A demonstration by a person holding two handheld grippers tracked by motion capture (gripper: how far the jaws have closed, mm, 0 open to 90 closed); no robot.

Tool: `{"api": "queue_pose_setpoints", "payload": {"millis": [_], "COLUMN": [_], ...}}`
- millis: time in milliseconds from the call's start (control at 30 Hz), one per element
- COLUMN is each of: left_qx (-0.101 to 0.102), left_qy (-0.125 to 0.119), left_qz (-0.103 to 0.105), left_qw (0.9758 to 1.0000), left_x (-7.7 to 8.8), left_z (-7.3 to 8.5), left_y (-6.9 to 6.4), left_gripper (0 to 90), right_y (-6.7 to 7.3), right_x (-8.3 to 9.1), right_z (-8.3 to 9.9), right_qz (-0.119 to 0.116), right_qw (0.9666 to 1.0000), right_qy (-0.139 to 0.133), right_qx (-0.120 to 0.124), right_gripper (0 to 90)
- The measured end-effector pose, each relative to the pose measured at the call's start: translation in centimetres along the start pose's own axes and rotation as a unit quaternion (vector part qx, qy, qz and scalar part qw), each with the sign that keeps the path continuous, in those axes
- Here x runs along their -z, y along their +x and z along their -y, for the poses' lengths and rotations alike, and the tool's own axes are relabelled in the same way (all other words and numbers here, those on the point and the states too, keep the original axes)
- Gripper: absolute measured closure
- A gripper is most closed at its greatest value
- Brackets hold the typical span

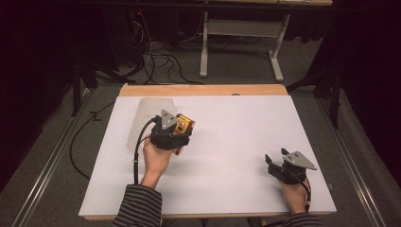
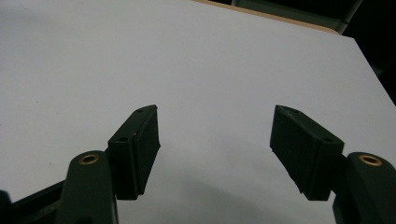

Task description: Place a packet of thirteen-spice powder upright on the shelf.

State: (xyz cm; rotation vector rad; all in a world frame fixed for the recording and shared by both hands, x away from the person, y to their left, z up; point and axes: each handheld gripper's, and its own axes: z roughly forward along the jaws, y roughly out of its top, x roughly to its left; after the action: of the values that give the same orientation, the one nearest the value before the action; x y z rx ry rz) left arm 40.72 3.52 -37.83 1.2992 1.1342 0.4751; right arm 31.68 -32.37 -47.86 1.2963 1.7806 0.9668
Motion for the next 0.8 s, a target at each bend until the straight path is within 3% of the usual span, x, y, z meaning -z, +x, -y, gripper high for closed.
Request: {"api": "queue_pose_setpoints", "payload": {"millis": [800], "left_qx": [0.005], "left_qy": [-0.028], "left_qz": [-0.061], "left_qw": [0.9977], "left_x": [0.9], "left_z": [-0.8], "left_y": [4.1], "left_gripper": [32.7], "right_y": [0.0], "right_x": [0.0], "right_z": [0.0], "right_qz": [0.001], "right_qw": [1.0], "right_qy": [-0.001], "right_qx": [0.002], "right_gripper": [33.4]}}
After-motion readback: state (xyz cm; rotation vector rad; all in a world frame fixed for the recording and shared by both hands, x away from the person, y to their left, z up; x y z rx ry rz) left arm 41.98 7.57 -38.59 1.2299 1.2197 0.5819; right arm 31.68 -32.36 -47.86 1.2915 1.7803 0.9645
